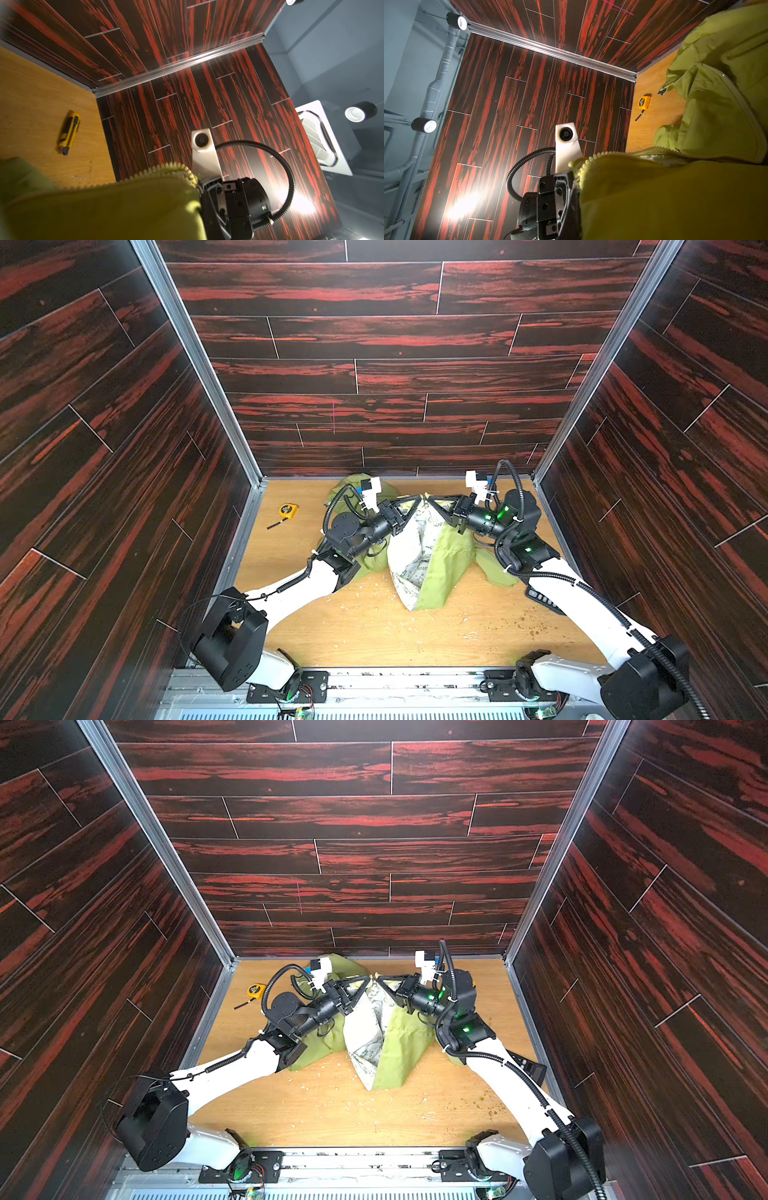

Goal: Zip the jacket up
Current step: 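Lower both held zipper edges down onto the table with both grippers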

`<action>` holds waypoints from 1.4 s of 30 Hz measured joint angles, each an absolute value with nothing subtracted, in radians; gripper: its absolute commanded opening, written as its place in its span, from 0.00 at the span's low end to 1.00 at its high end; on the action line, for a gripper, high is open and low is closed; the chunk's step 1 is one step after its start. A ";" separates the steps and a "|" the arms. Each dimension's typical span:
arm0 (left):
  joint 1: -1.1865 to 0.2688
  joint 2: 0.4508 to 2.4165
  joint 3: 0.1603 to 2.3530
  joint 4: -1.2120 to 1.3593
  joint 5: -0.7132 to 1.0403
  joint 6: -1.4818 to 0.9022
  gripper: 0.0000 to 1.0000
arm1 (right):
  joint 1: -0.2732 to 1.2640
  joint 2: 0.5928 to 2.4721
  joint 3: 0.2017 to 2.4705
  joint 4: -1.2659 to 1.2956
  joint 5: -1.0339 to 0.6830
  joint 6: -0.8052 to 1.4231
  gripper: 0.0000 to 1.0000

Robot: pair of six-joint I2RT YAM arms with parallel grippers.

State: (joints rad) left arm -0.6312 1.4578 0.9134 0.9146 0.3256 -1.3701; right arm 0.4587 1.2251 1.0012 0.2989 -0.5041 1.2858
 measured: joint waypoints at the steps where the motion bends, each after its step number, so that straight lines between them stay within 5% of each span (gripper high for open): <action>1: -0.628 1.458 0.913 0.913 0.312 -1.370 0.13 | 0.461 1.225 0.999 0.299 -0.508 1.287 0.00; 7: -0.622 1.458 0.913 0.912 0.269 -1.358 0.00 | 0.462 1.227 0.995 0.301 -0.519 1.291 0.00; 32: -0.622 1.467 0.884 0.889 0.255 -1.350 0.00 | 0.460 1.270 1.006 0.203 -0.553 1.218 0.00; 42: -0.603 1.467 0.881 0.883 0.226 -1.356 0.00 | 0.465 1.252 1.079 -0.126 -0.648 1.000 0.43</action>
State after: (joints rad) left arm -0.6025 1.4666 0.8814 0.8829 0.2264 -1.3563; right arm 0.4648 1.2518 1.0794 -0.1261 -0.6479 1.0000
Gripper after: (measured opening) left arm 0.053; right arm 0.386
